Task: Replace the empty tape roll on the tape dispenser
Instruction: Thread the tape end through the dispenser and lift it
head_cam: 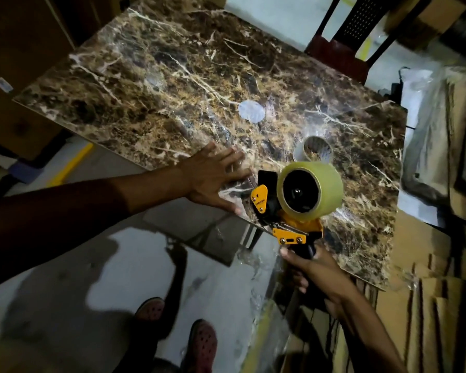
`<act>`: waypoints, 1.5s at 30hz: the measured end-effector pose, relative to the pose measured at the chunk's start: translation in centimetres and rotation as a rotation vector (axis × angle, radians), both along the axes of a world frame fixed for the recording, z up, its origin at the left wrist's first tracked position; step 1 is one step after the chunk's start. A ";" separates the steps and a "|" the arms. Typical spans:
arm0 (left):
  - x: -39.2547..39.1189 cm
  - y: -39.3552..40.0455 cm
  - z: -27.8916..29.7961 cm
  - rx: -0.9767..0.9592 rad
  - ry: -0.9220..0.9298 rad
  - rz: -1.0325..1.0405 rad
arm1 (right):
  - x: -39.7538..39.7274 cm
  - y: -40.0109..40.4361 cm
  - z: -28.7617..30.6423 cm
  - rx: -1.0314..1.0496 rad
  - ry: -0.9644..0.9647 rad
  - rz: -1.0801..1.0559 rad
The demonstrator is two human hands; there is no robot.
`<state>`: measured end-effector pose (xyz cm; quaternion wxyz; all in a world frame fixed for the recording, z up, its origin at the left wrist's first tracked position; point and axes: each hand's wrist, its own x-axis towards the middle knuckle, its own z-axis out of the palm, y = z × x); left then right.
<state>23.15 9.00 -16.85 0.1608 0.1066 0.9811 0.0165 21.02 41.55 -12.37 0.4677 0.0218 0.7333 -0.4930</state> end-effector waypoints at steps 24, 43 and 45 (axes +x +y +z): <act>3.9 7.8 -2.5 0.178 0.111 -0.231 | 2.6 9.3 -0.2 0.023 -0.032 0.034; 3.2 10.4 -3.2 0.149 0.012 -0.281 | 3.9 12.9 -0.4 0.038 -0.073 0.011; 3.2 10.4 -2.9 0.167 -0.009 -0.268 | 4.1 13.1 -0.4 0.050 -0.063 0.024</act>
